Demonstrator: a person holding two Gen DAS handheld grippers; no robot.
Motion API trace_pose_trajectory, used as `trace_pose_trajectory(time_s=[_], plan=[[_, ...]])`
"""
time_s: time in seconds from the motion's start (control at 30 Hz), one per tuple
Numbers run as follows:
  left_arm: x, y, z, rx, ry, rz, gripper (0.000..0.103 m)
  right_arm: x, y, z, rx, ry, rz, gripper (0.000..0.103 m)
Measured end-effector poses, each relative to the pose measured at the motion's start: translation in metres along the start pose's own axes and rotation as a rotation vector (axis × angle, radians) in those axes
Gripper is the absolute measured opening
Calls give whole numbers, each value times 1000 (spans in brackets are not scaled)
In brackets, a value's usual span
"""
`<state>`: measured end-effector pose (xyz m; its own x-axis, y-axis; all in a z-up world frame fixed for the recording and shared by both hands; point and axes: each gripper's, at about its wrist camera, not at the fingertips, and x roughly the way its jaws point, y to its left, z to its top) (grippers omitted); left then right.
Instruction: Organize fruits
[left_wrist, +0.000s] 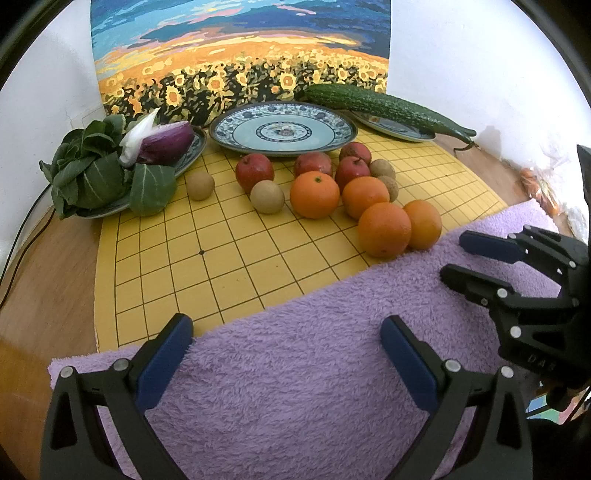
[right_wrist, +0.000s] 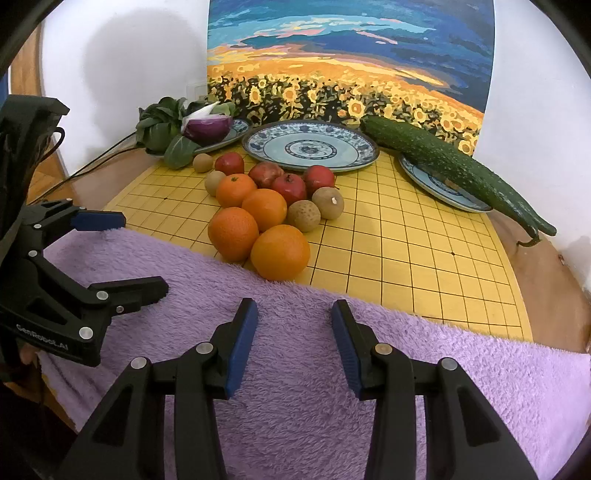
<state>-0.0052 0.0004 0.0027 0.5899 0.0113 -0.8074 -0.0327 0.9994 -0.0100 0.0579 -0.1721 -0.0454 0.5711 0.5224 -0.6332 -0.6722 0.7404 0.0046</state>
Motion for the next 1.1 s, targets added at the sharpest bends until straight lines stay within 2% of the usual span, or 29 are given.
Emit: trace_pose_trajectory(time_s=[1.1], plan=[[-2,1,-2,0,-1,0,103,-1,-1,-1,6,-3,9,44]])
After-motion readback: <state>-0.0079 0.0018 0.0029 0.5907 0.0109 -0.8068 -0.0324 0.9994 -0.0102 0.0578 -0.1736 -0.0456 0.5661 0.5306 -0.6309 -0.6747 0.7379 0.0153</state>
